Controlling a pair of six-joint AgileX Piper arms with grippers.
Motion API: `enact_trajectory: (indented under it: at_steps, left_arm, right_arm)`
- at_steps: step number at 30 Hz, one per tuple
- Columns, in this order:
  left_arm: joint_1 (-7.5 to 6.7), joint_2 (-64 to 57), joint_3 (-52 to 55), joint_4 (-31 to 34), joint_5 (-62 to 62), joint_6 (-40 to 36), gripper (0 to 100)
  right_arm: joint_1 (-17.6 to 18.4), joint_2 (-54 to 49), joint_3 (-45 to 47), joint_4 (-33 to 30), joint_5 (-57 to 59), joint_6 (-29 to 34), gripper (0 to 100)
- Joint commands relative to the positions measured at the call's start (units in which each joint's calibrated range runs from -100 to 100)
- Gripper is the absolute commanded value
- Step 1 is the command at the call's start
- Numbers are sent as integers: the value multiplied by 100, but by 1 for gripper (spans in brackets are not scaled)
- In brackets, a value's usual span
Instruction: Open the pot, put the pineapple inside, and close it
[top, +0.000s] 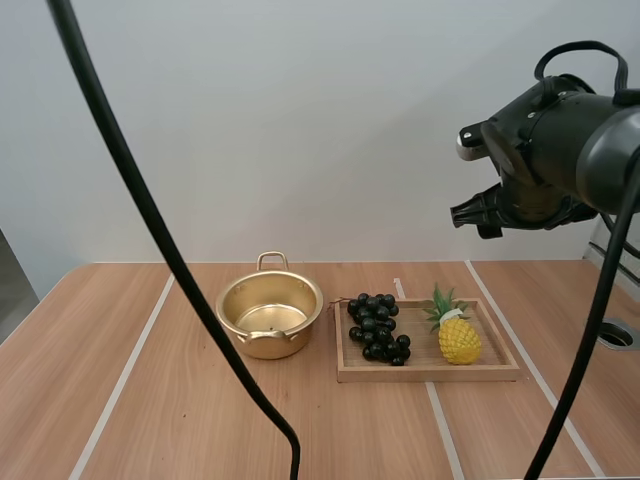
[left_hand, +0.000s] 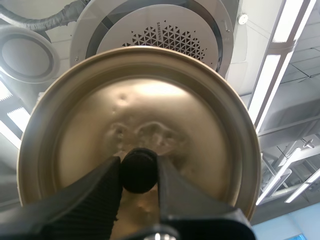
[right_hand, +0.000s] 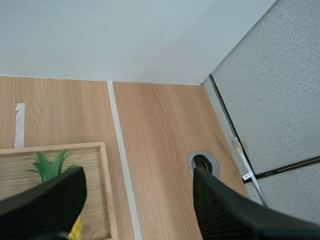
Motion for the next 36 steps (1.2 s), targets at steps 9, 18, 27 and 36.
enact_trajectory:
  at_steps: [9,18,27,36]
  left_arm:
    - [-15,6,-2,-26,315,-28,0]
    - [-15,75,-2,-28,524,-28,0]
    - [-15,144,-2,-28,652,-28,0]
    - [-15,142,-2,-28,652,3,0]
  right_arm:
    - [-14,1574,400,632,-474,52,100]
    - [-14,2292,435,739,-494,-489,100]
    - [-14,2317,435,570,-592,-590,100]
    - [-14,2317,435,1039,-784,-520,100]
